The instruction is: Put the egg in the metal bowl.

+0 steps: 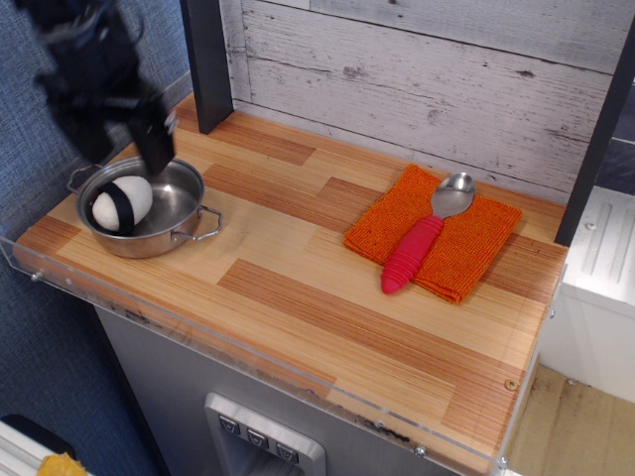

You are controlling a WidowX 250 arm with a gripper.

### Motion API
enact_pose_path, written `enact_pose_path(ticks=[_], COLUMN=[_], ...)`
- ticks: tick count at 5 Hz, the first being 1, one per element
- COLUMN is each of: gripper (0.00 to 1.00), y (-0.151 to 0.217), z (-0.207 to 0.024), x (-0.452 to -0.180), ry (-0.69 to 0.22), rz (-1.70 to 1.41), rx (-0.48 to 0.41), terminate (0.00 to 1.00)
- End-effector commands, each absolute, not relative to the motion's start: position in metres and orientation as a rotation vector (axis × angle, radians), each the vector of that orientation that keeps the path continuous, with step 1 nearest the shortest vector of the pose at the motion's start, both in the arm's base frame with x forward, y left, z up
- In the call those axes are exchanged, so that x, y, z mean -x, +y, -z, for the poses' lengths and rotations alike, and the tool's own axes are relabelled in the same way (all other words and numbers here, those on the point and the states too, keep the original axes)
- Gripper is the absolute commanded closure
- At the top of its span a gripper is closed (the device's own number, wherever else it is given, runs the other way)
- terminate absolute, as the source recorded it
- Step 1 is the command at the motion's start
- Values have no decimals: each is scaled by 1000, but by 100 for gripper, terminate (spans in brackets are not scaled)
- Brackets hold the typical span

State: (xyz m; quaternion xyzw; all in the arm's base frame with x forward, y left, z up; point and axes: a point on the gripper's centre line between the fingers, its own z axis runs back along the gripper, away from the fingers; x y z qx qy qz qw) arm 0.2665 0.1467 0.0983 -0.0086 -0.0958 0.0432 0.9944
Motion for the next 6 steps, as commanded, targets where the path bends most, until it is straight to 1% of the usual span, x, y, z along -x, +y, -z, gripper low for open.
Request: enact_pose_path(ticks=[1,2,3,5,6], gripper=[0,0,0,0,0], y=[114,106,105,106,106], z=[-142,-135,-132,-132,-132], x=[-288,-296,-298,-297,-297], ry=[-167,-131,-108,-126,-126], rz=[-20,-29,-42,-56,-56], rx=[4,21,-1,-9,-9], terminate=[0,0,0,0,100])
